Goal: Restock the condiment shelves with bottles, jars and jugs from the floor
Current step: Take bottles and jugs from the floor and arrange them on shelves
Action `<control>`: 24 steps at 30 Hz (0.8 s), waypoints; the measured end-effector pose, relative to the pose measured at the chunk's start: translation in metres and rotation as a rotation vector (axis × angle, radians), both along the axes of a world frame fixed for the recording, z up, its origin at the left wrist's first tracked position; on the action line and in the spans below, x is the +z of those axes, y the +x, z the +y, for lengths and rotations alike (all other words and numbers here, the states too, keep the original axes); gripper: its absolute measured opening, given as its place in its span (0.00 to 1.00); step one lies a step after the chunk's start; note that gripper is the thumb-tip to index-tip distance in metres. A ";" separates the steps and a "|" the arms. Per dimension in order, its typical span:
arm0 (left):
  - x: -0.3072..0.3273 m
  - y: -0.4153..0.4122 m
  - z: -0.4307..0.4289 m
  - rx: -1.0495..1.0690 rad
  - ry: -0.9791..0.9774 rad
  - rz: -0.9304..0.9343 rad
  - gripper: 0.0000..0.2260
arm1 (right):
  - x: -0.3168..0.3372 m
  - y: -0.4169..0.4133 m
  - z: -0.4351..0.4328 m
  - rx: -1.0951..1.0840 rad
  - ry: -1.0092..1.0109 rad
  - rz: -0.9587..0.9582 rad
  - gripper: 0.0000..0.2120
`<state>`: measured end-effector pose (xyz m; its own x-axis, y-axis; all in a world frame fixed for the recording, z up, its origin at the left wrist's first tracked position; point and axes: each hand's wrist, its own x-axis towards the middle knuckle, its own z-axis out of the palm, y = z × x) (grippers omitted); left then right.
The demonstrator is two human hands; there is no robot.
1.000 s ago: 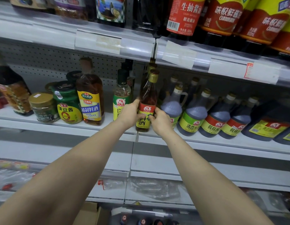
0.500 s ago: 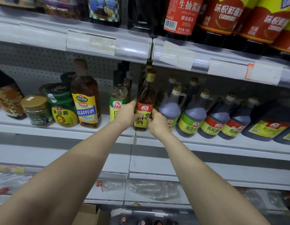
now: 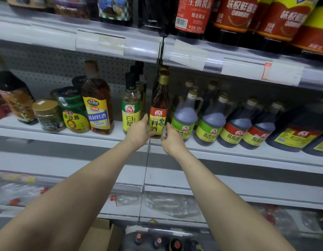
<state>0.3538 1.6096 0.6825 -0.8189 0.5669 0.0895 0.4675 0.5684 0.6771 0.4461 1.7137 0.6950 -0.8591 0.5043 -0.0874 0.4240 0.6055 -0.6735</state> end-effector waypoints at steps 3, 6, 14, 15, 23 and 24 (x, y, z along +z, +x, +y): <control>-0.004 0.023 -0.007 0.046 0.044 0.014 0.29 | -0.005 0.015 0.002 0.044 -0.020 0.038 0.24; -0.009 0.045 -0.014 0.099 0.044 -0.003 0.30 | -0.012 0.028 0.003 0.076 -0.046 0.062 0.26; -0.030 0.107 -0.045 0.178 -0.005 -0.050 0.18 | -0.043 0.068 -0.007 0.231 -0.070 0.007 0.27; -0.036 0.117 -0.051 0.183 -0.004 -0.054 0.17 | -0.050 0.075 -0.012 0.256 -0.085 0.001 0.27; -0.121 0.197 -0.101 0.181 -0.110 -0.264 0.17 | -0.138 0.147 -0.056 0.320 -0.245 -0.168 0.27; -0.130 0.206 -0.108 0.169 -0.126 -0.285 0.17 | -0.150 0.155 -0.062 0.327 -0.257 -0.193 0.27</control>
<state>0.5594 1.5017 0.5521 -0.8841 0.4135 -0.2178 0.1625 0.7089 0.6863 0.6013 1.6516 0.5449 -0.9252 0.1499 -0.3486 0.3708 0.5518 -0.7470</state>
